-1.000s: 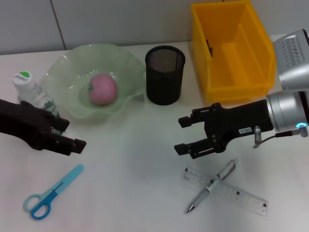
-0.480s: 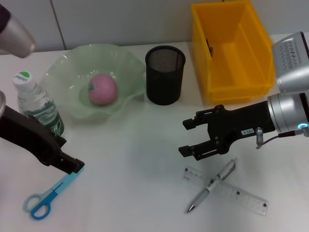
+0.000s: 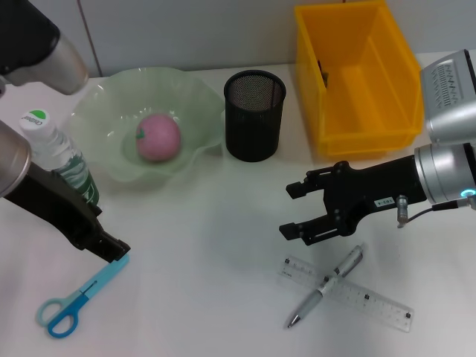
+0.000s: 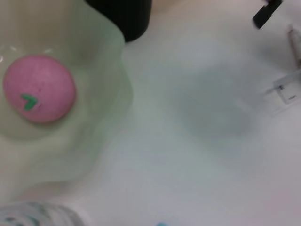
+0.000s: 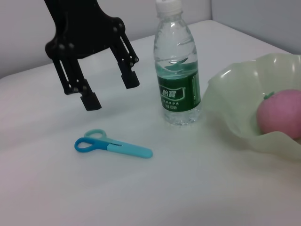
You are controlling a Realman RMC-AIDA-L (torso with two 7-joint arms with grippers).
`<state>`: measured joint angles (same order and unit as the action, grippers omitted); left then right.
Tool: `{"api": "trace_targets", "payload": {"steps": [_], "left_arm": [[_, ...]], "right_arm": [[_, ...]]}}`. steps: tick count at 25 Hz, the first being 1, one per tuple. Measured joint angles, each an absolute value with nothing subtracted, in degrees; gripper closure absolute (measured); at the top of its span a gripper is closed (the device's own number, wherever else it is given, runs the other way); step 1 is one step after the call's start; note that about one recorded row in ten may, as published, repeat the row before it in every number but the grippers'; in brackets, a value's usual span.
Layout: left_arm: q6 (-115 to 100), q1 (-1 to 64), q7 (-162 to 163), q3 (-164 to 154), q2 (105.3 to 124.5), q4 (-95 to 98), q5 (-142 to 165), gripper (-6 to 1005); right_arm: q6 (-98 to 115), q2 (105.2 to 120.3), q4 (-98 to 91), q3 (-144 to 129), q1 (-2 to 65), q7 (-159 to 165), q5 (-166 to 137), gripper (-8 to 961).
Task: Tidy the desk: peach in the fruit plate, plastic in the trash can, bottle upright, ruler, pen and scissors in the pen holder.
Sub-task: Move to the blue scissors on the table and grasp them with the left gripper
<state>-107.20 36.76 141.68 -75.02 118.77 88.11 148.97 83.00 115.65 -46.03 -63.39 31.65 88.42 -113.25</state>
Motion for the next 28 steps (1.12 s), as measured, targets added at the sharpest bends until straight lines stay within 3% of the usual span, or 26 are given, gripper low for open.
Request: {"api": "trace_targets", "payload": {"steps": [28], "left_arm": [[-102.2, 36.7, 147.6, -85.8, 119.00, 83.7, 153.9, 307]], "right_arm": [[81.8, 116.11, -41.2, -63.4, 35.0, 88.1, -113.8, 179]]}}
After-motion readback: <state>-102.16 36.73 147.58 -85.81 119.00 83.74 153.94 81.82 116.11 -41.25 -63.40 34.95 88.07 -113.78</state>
